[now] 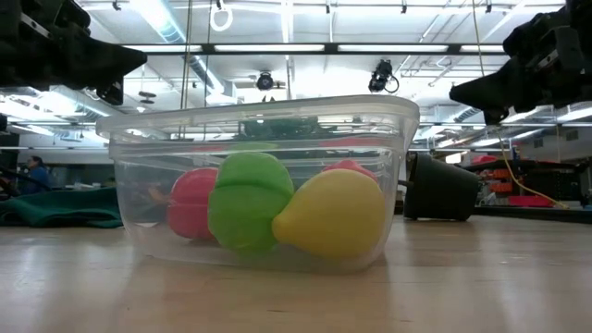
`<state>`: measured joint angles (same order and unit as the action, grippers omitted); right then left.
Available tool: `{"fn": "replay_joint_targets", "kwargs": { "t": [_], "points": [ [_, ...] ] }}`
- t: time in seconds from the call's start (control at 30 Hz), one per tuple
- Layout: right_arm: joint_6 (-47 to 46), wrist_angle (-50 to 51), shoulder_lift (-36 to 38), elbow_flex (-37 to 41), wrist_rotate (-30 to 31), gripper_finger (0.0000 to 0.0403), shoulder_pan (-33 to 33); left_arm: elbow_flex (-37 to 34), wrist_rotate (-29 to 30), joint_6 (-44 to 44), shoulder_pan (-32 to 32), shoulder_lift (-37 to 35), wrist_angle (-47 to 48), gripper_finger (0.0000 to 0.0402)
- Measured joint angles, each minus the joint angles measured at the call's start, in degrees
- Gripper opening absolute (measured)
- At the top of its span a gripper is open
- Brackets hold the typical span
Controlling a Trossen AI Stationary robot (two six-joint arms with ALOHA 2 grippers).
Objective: Pick and placing Produce into tupperware
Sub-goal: Return to Home Position
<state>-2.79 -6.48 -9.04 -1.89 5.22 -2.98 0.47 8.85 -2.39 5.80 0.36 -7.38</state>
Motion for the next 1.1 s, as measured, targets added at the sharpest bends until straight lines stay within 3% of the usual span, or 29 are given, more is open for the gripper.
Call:
{"fn": "replay_joint_targets", "kwargs": {
  "t": [0.17,0.63,1.1],
  "points": [
    [-0.41,0.07,0.0,0.0,0.01,0.0,0.0,-0.02,0.02,-1.32,0.0,-0.01,0.6,0.0007],
    [-5.07,2.82,-0.04,0.0,-0.03,0.0,0.0,-0.04,0.02,-1.75,0.0,0.0,1.79,0.0058],
    [-5.03,2.8,-0.04,0.0,-0.05,0.0,0.0,-0.04,0.02,-1.75,0.0,-0.01,1.7,0.0051]
  ]
}}
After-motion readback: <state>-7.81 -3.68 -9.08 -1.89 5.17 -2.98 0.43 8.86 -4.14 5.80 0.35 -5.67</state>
